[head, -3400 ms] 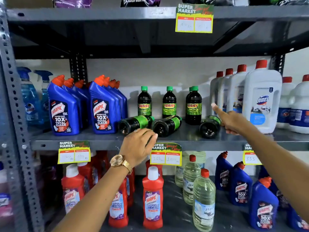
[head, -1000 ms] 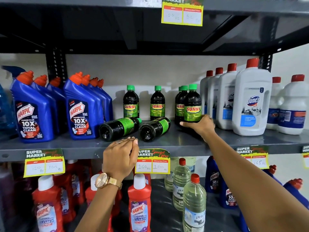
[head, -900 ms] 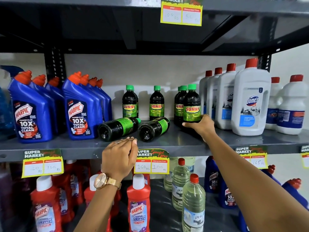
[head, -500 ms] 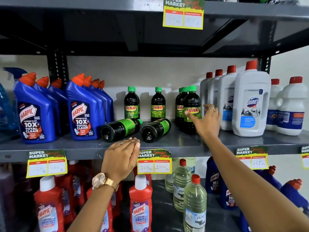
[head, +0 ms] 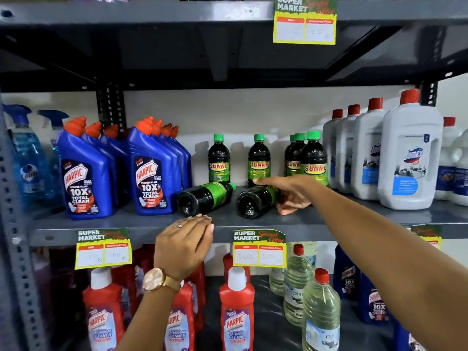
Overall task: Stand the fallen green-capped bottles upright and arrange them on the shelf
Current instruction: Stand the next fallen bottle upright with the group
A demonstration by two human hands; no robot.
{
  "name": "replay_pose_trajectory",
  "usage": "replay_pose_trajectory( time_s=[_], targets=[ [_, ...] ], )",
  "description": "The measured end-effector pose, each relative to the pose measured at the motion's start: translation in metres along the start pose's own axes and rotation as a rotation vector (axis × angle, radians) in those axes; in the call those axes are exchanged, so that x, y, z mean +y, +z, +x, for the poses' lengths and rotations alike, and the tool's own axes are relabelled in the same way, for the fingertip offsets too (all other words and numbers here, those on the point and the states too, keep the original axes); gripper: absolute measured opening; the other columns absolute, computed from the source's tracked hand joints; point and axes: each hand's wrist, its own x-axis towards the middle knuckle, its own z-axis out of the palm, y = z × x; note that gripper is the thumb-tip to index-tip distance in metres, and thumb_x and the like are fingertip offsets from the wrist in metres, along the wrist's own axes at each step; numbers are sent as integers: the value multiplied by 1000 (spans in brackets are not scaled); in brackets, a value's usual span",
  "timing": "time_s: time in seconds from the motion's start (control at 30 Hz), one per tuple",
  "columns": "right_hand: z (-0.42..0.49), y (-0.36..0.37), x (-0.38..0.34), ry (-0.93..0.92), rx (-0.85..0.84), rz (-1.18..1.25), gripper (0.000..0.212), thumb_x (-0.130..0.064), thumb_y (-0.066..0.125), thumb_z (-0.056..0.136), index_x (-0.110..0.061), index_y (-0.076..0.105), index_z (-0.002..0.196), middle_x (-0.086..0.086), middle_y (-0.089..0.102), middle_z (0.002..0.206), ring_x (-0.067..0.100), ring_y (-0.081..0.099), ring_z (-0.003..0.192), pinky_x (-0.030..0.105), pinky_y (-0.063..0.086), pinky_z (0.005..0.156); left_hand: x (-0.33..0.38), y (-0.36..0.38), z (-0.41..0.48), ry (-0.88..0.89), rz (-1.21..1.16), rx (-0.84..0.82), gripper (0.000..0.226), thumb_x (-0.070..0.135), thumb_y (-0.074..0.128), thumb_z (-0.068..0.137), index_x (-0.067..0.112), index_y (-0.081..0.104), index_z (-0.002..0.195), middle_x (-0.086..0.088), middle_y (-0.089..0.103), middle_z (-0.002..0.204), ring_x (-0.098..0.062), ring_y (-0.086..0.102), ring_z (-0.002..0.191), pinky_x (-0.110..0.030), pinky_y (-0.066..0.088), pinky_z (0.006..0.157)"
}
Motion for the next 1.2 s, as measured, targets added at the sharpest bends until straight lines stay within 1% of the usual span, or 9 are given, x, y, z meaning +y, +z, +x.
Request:
replay_pose_trajectory(
  time_s=[0.17, 0.3, 0.4, 0.6, 0.77, 0.87, 0.97, 1.1, 1.2],
  targets=[
    [21, 19, 5, -119, 2, 371, 60, -57, 69, 75, -7, 59, 107, 9, 65, 80, 15, 66, 47, 22, 54, 42, 1, 1, -2, -31, -46, 20, 28, 25, 53, 92, 11, 77, 94, 0, 76, 98, -13, 72, 91, -28, 53, 89],
    [29, 37, 21, -333, 334, 665, 63, -55, 74, 67, -4, 66, 104, 10, 68, 99, 19, 66, 81, 21, 50, 45, 8, 2, -3, -100, -73, 34, 23, 22, 57, 89, 11, 77, 93, 0, 76, 97, -13, 71, 91, -29, 53, 89],
    [26, 33, 24, -577, 641, 636, 46, -61, 71, 66, -18, 63, 81, 0, 68, 85, 12, 60, 71, 18, 44, 50, 11, 4, -4, -140, -85, 51, 22, 21, 57, 89, 10, 77, 91, 0, 76, 96, -13, 71, 91, -28, 52, 90],
    [26, 42, 18, -717, 868, 237, 80, -61, 72, 71, -4, 52, 124, 7, 66, 83, 22, 62, 74, 30, 45, 66, 12, 7, -4, -152, -88, 81, 21, 21, 58, 89, 11, 77, 91, 0, 77, 95, -12, 71, 89, -25, 49, 91],
    [28, 45, 13, -704, 841, 239, 82, -60, 75, 69, -4, 49, 123, 1, 62, 80, 20, 61, 73, 31, 49, 63, 12, 8, -5, -178, -89, 93, 20, 21, 60, 89, 12, 77, 91, 1, 77, 94, -11, 71, 89, -25, 48, 91],
    [32, 44, 17, -676, 589, 373, 62, -35, 80, 73, -10, 47, 119, 5, 66, 97, 15, 60, 80, 19, 43, 59, 14, 10, -5, -197, -90, 101, 19, 20, 60, 89, 11, 77, 90, 0, 77, 93, -12, 71, 88, -24, 47, 92],
    [39, 43, 21, -671, 453, 423, 55, -15, 79, 68, -8, 56, 118, 9, 70, 106, 25, 67, 98, 21, 46, 67, 15, 11, -6, -216, -101, 104, 20, 19, 59, 89, 11, 77, 90, 0, 76, 94, -13, 71, 90, -27, 49, 91],
    [38, 44, 18, -664, 609, 287, 84, -35, 92, 57, -6, 48, 123, 1, 60, 105, 16, 57, 93, 27, 46, 78, 16, 11, -5, -226, -105, 101, 20, 18, 59, 88, 9, 77, 90, -1, 76, 94, -14, 71, 90, -25, 47, 92],
    [39, 46, 15, -593, 564, 261, 81, -37, 90, 59, -5, 48, 120, 4, 58, 104, 18, 55, 90, 26, 45, 73, 18, 10, -5, -238, -106, 85, 22, 19, 57, 89, 9, 77, 91, -2, 76, 94, -14, 71, 90, -27, 48, 92]
  ],
)
